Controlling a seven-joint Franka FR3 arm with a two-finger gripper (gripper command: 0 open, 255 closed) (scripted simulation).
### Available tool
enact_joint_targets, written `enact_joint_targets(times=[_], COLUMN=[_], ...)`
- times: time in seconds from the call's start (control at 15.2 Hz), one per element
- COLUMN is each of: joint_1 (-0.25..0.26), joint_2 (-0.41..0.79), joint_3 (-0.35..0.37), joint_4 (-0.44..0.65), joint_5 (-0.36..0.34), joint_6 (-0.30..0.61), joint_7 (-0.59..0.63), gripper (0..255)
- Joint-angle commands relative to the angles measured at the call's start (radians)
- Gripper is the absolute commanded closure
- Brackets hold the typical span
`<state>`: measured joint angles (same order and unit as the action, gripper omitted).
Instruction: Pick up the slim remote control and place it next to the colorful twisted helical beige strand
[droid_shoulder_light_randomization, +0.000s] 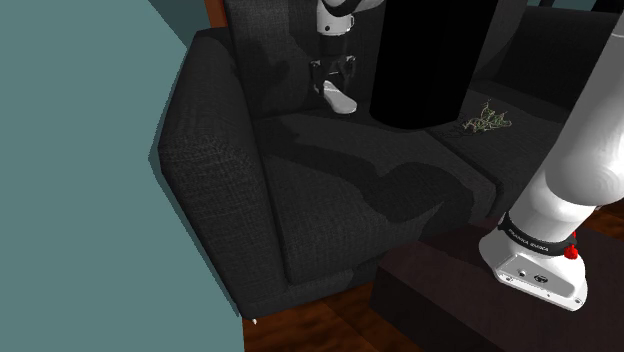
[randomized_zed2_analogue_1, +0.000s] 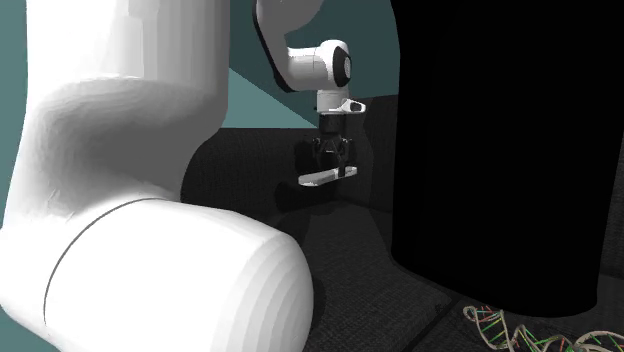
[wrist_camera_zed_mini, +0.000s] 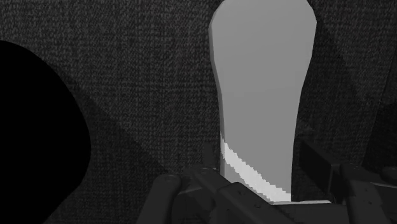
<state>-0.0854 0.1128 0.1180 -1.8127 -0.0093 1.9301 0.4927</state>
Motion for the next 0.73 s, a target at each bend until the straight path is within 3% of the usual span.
enact_joint_targets(times=[0.0, 0.66], joint_1=[-0.015, -0.076], joint_2=[-0.072, -0.411], joint_3=[-0.010, -0.090], joint_4=[-0.095, -0.469], joint_5=[0.010, 0.024], joint_6=[0.024, 0.058], joint_7=[-0.028, -0.176], gripper=[255, 255])
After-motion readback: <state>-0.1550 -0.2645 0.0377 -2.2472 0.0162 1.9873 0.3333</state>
